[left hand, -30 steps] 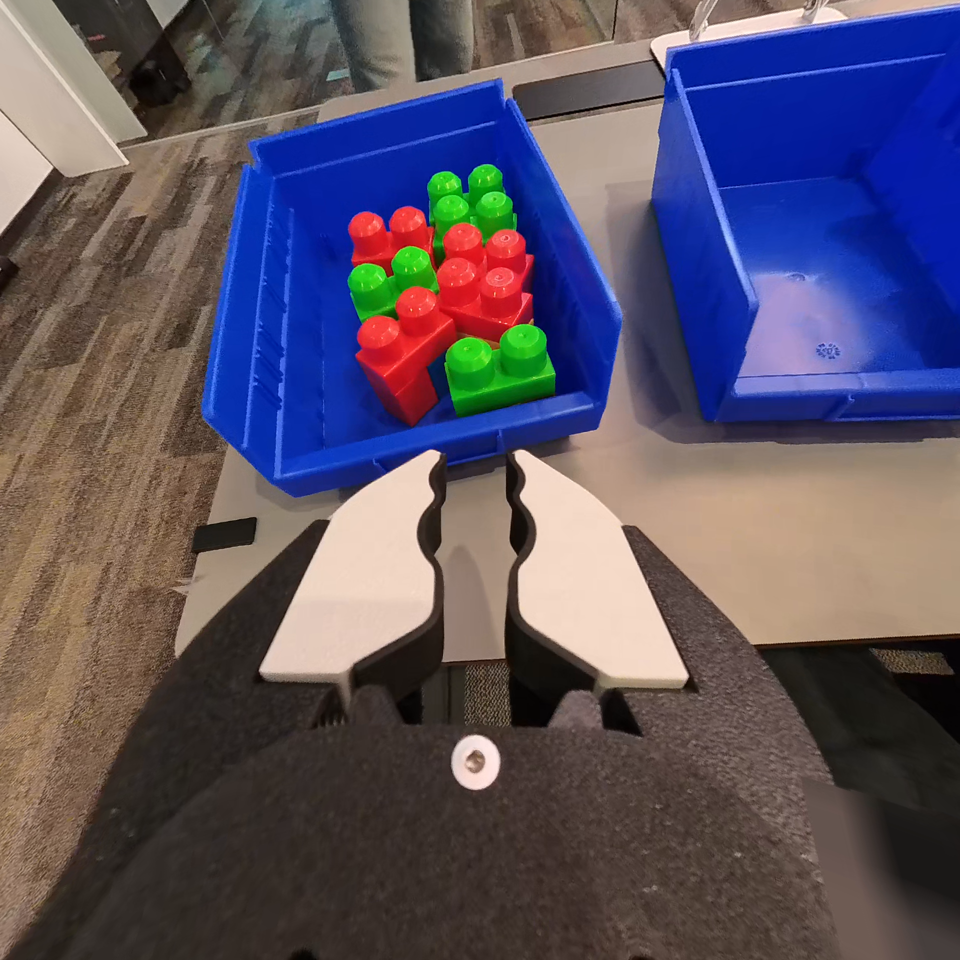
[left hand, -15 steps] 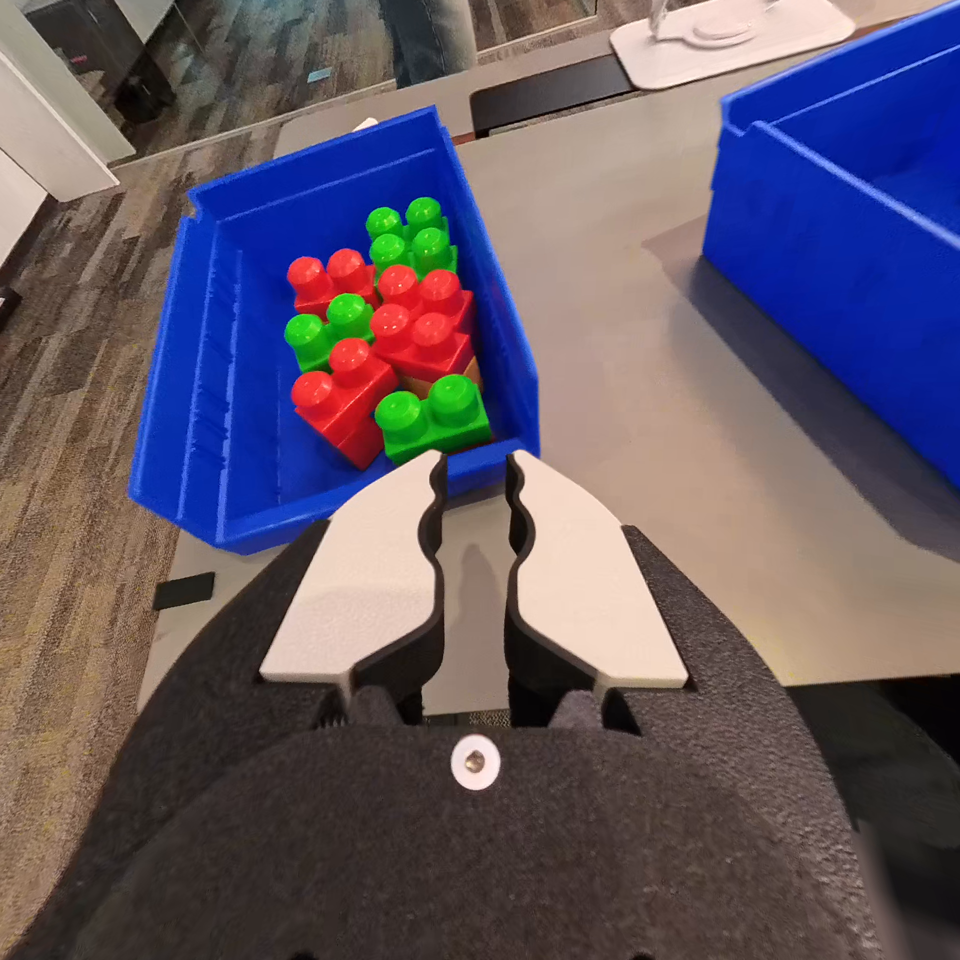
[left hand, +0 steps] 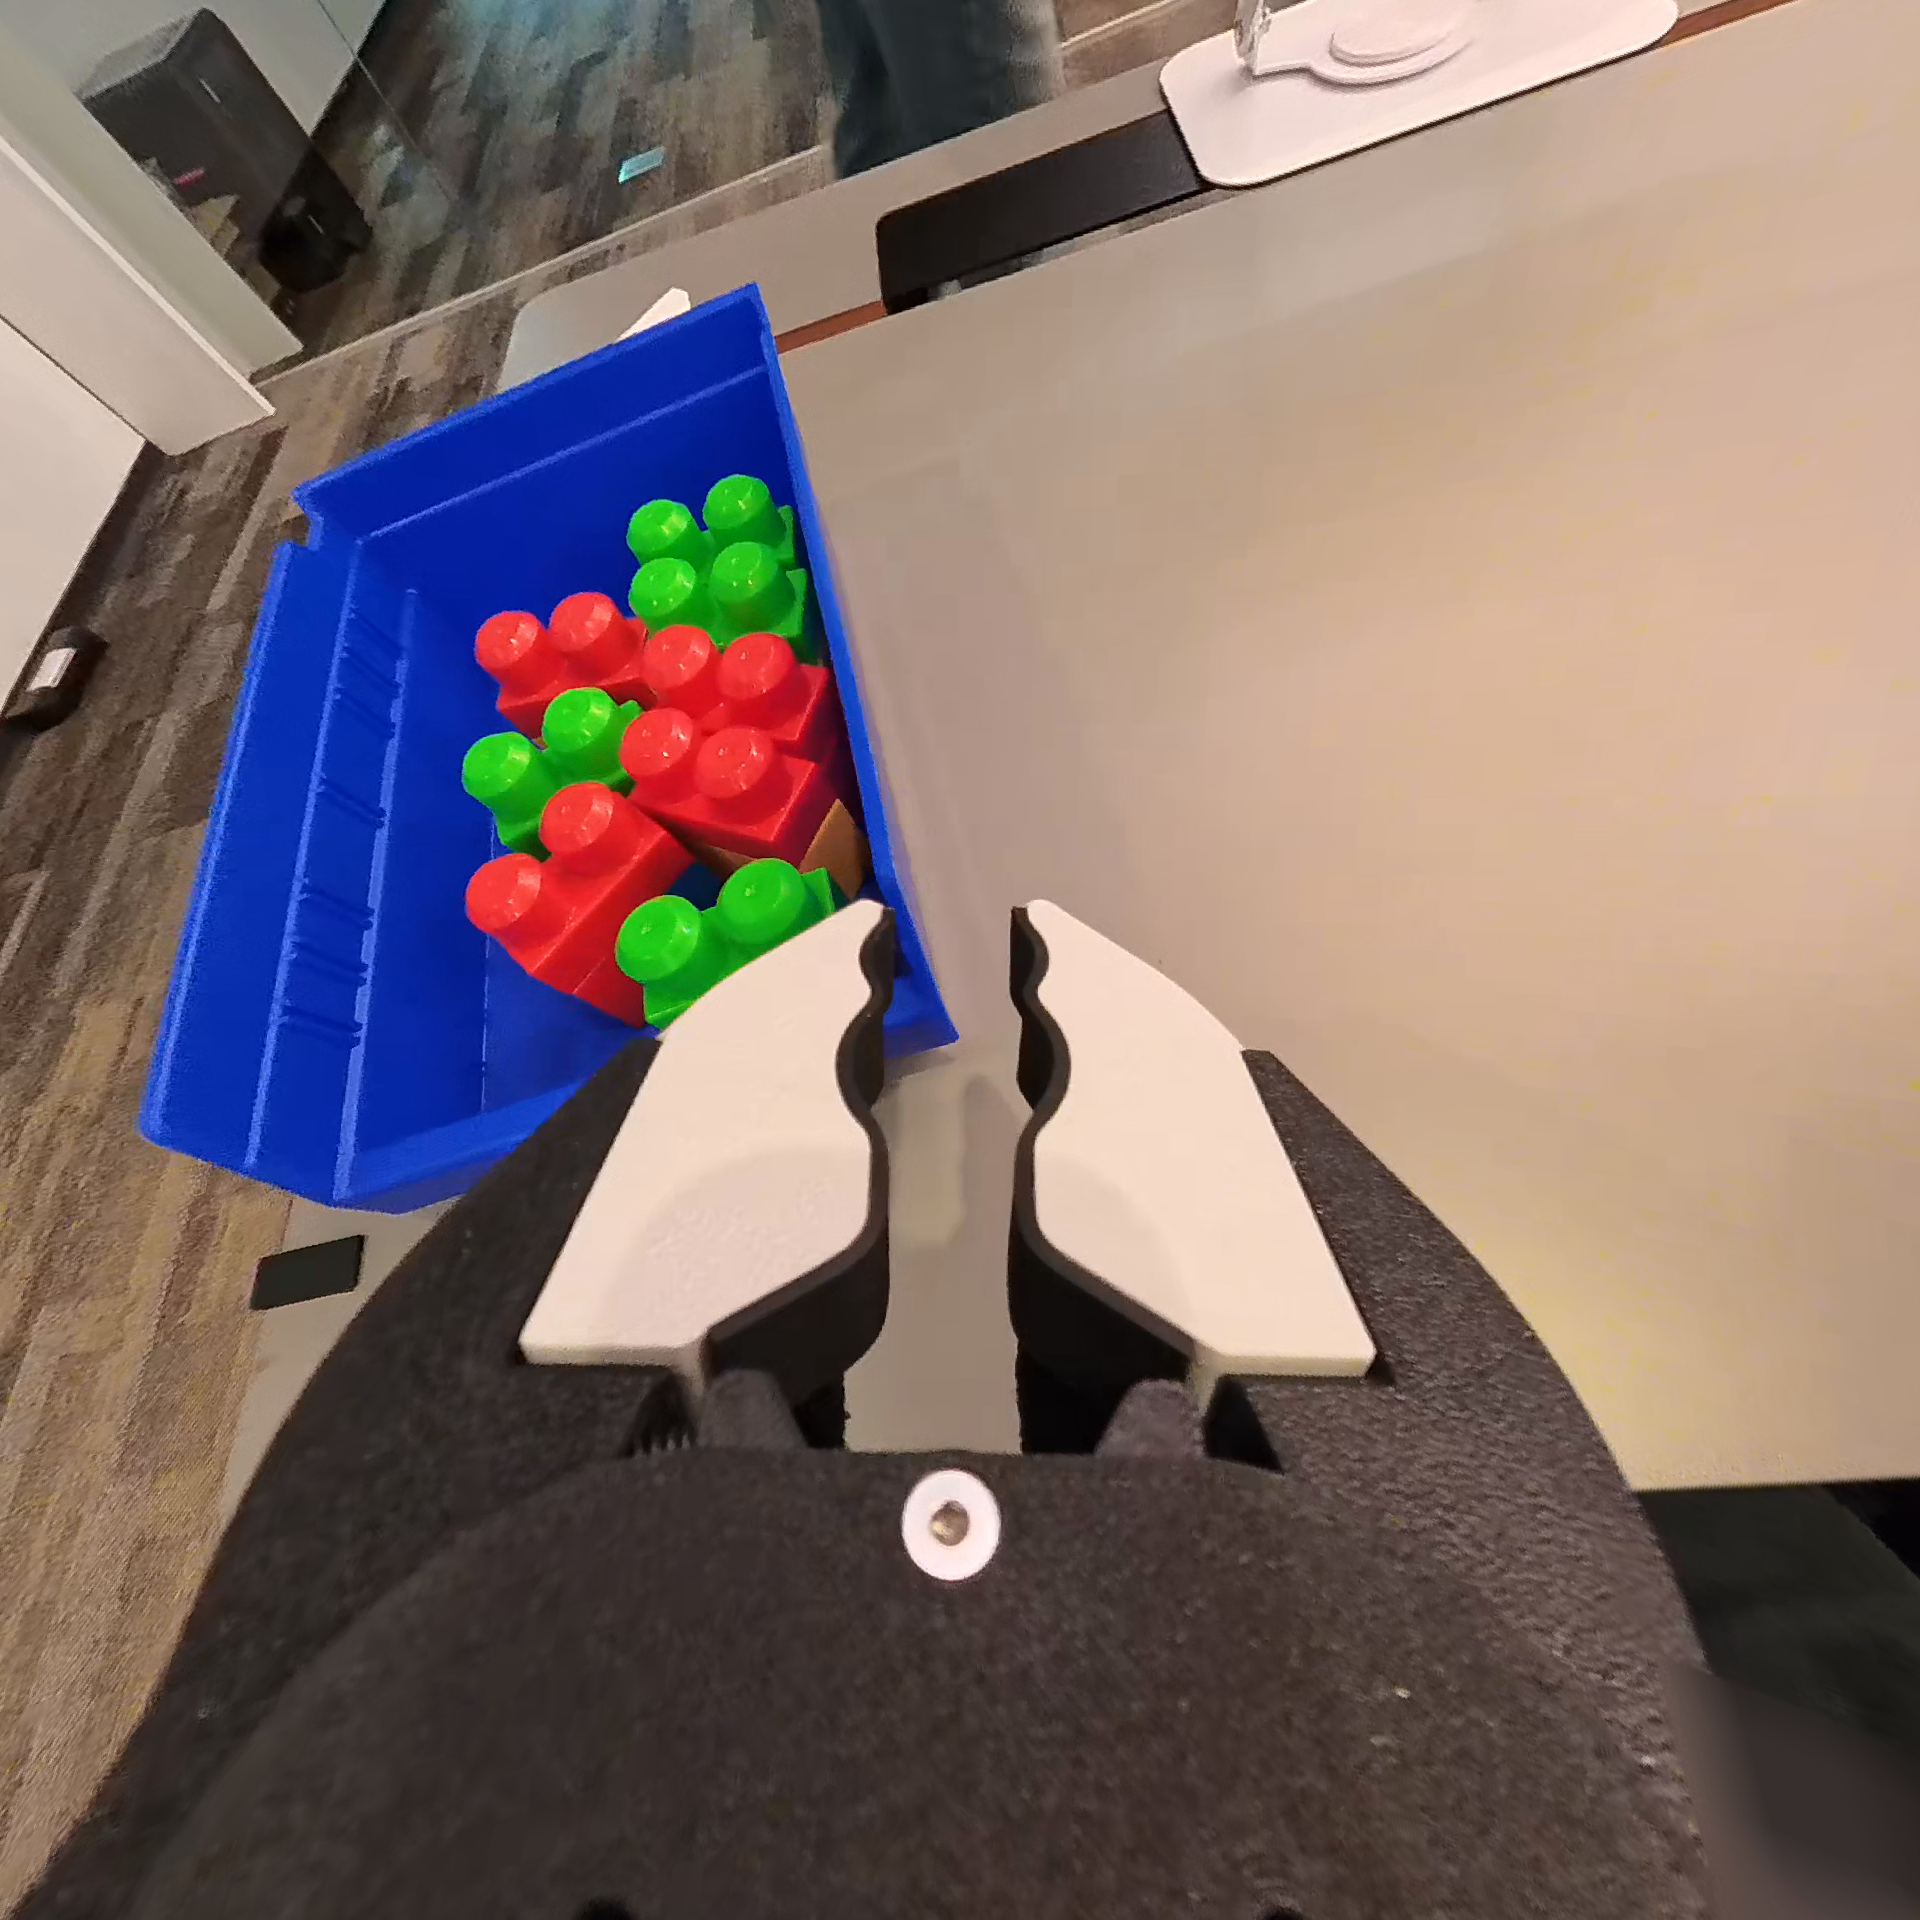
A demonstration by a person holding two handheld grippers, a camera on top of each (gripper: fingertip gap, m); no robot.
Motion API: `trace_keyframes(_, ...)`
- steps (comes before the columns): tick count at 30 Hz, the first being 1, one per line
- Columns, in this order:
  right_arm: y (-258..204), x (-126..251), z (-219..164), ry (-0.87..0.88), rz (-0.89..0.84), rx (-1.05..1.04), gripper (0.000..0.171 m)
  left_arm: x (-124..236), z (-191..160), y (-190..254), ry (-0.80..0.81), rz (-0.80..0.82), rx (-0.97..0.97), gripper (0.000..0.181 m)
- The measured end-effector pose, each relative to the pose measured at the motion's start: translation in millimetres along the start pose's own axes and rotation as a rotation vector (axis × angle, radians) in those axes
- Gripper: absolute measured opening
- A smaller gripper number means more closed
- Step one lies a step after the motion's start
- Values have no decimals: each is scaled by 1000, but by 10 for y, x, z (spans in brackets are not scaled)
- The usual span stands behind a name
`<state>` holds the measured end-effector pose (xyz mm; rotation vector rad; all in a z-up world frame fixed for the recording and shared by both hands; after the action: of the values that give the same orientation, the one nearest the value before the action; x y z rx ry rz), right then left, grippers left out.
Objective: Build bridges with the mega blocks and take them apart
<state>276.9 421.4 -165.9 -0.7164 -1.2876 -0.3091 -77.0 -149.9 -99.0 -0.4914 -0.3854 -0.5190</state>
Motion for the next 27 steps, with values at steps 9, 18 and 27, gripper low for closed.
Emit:
trace_keyframes(9,1044,294,-5,51,-15,-96,5,-57,-65,21,-15,44,38,21)
trace_keyframes(18,1193,179,155,48,29,-25,5,-131,2,-32,-27,81,44,20)
trace_keyframes(27,1219,216,251,97,20,65,6,-90,91,-12,3,93,20,20)
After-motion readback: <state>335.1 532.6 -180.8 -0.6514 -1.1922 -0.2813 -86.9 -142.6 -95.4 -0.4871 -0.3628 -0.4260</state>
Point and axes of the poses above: each gripper's, where its closed fingertips meet, x back along the fingers, z out of its top, y = z × x across the jaws, the point moved 5 cm from there along x, back along the fingers, and after that the axes turned 10 degrees about z, right-handed, at the moved point
